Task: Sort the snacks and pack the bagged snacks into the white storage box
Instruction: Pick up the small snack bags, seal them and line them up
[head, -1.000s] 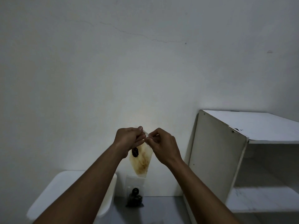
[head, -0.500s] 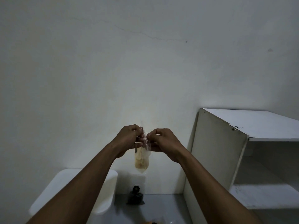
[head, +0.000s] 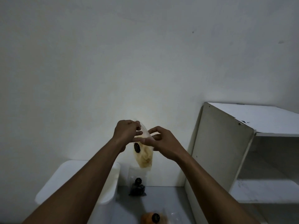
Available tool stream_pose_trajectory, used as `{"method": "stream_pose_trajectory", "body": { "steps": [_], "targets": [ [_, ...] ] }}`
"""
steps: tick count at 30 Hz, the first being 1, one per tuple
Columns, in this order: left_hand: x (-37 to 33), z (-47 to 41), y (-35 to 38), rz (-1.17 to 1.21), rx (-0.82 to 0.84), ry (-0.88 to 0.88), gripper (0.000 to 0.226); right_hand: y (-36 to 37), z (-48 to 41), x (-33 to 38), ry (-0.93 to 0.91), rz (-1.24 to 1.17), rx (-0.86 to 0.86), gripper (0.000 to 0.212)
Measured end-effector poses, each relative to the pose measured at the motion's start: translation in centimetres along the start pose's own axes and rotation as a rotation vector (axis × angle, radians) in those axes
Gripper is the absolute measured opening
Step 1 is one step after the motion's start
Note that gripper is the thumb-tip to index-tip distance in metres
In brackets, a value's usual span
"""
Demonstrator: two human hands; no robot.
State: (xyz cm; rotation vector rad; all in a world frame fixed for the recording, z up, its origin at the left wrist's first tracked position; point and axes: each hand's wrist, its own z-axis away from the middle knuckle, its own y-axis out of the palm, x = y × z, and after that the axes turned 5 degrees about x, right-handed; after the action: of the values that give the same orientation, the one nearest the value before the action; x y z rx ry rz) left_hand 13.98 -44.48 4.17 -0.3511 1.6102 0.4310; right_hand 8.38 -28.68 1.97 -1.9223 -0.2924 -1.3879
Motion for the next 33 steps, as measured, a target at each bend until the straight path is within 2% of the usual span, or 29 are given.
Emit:
{"method": "stream_pose_trajectory", "body": {
  "steps": [3, 6, 8, 10, 11, 14, 17, 19, 22, 26, 30, 33],
  "targets": [
    [1.4, -0.3, 0.0, -0.042, -0.024, 0.011, 0.020, 0.6, -0.1, -1.9, -0.041, 0.046, -0.107, 0.005],
    [4.0, -0.6, -0.5, -0.171, -0.066, 0.041, 0.015, 0.5, 0.0, -3.0, -0.014, -0.042, -0.185, 0.015],
    [6.3, -0.7, -1.0, -0.249, -0.073, 0.017, 0.031, 0.2, 0.0, -3.9, 0.017, -0.110, -0.198, 0.019],
    [8.8, -0.8, -1.4, -0.282, 0.008, -0.102, 0.048, -0.2, 0.0, -5.0, 0.053, -0.159, -0.201, 0.020],
    [9.9, -0.7, -1.4, -0.274, 0.076, -0.180, 0.047, -0.3, 0.0, -5.6, 0.064, -0.174, -0.200, 0.020],
    [12.6, -0.2, -0.6, -0.162, 0.248, -0.342, 0.026, -0.4, -0.5, -7.7, 0.106, -0.213, -0.207, 0.020],
    [15.4, -0.9, 0.4, -0.106, 0.203, -0.323, 0.015, -0.2, -1.5, -10.5, 0.135, -0.213, -0.247, 0.011],
    [17.4, -1.9, 0.9, -0.084, 0.160, -0.314, 0.011, 0.0, -2.0, -13.0, 0.184, -0.139, -0.266, 0.025],
    [20.2, -3.6, 1.7, -0.047, 0.120, -0.320, 0.013, 0.9, -2.4, -17.5, 0.324, -0.066, -0.198, 0.041],
    [25.2, -6.2, 3.4, -0.096, 0.093, -0.334, 0.026, 2.2, -3.6, -23.9, 0.431, -0.047, -0.233, 0.028],
    [31.7, -8.6, 5.7, -0.123, 0.074, -0.358, 0.018, 2.6, -4.8, -29.4, 0.512, -0.056, -0.368, 0.035],
    [36.1, -9.7, 7.8, -0.117, 0.073, -0.377, 0.025, 2.9, -5.5, -33.6, 0.540, 0.004, -0.383, 0.032]
  ]
}}
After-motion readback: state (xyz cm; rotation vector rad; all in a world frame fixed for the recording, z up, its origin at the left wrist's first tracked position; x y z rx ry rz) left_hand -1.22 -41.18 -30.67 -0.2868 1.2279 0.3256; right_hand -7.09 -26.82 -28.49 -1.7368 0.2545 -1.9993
